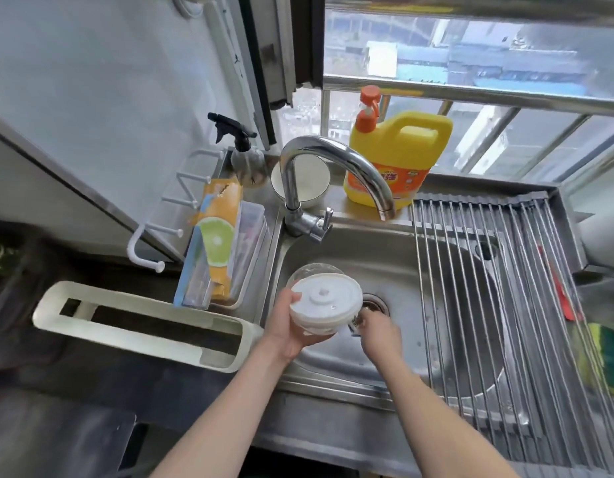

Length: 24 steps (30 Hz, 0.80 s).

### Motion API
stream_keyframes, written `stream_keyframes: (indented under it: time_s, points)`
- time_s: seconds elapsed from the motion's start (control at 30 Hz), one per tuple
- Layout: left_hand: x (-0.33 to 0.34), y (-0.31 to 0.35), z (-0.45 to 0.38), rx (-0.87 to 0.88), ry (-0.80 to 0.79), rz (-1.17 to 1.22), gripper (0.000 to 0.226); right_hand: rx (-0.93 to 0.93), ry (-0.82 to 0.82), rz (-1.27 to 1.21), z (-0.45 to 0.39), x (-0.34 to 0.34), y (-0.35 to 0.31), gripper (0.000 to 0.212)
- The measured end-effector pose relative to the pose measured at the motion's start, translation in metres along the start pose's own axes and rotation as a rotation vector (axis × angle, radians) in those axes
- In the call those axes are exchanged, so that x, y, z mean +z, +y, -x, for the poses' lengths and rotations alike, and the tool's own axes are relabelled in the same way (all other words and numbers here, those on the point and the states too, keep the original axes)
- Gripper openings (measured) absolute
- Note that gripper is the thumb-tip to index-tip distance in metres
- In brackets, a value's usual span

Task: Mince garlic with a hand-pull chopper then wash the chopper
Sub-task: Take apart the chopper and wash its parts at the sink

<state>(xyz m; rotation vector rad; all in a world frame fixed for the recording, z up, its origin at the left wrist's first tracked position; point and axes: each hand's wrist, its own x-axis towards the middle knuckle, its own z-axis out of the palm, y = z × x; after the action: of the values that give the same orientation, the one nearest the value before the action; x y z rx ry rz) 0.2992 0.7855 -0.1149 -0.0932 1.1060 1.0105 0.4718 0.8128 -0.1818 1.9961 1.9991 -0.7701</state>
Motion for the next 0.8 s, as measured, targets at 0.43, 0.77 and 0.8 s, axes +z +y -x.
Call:
stream_keyframes:
  time_s: [0.43,0.77,0.8]
  points:
    - [0.008,-0.009,-0.016,0.143,0.240,-0.125,0.024,0.198,-0.268,-1.207,0.041,-0.089,-0.021,0.031]
    - [0.024,-0.012,-0.025,0.134,0.266,-0.149,0.033,0.388,0.065,-1.534,0.038,-0.070,-0.008,0.035]
    - [0.023,-0.011,-0.027,0.145,0.295,-0.168,0.033,0.440,0.120,-1.570,0.033,-0.065,-0.008,0.036]
